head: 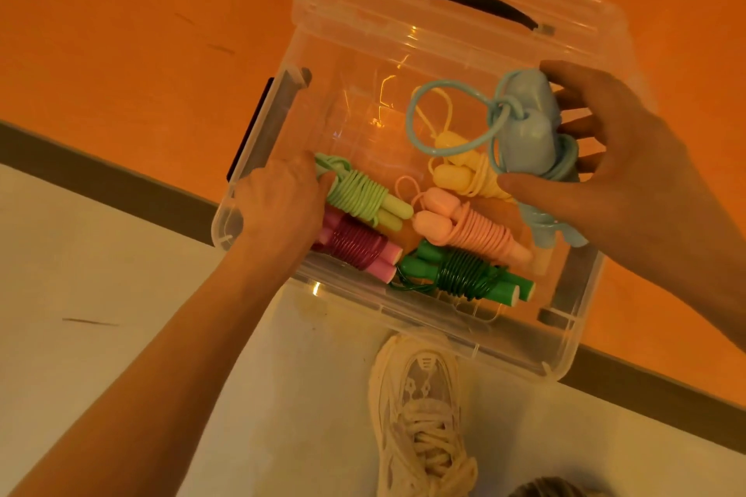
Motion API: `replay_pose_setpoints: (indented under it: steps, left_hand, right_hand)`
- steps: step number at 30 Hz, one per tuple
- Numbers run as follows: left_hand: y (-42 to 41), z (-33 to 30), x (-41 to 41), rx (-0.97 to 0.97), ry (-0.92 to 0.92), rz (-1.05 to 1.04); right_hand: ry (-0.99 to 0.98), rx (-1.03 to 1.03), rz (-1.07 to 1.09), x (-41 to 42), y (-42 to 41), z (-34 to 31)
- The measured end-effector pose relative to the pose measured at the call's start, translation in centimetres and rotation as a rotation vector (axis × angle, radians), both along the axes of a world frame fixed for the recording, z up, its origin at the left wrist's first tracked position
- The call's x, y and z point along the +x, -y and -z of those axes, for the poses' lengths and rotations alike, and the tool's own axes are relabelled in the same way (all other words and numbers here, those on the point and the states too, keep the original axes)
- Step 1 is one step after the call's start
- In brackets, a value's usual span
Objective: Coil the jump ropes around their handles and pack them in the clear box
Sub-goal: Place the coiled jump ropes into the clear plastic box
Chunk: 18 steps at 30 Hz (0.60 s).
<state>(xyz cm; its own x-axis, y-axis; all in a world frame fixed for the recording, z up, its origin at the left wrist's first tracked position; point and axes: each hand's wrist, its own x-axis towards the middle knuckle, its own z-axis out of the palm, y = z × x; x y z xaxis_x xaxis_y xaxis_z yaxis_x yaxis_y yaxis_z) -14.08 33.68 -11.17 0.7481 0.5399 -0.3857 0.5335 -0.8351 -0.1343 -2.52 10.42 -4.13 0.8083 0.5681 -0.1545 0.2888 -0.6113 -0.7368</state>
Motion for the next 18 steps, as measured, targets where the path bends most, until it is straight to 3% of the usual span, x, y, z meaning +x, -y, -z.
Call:
replay_pose_setpoints:
  steps: [3, 8, 11, 18]
  left_hand:
    - [0.1, -0.1, 0.2, -0.015, 0.034, 0.035]
    - [-0.6, 2.6, -0.6, -0.225, 0.299, 0.239]
    - [-0.5, 2.8, -1.2, -0.329, 0.335, 0.224]
    - [0.5, 2.6, -2.2, -0.314, 0.334, 0.202]
  right_hand:
    - [0.000, -0.008, -0.023, -0.2, -0.6, 0.3]
    - [-0.059, 0.064, 0.006, -0.7, -2.2, 1.3]
    - [-0.107, 0.188, 0.035, -1.4, -4.1, 2.0]
    - [-0.071, 0.316, 0.002, -2.4, -10.2, 6.2]
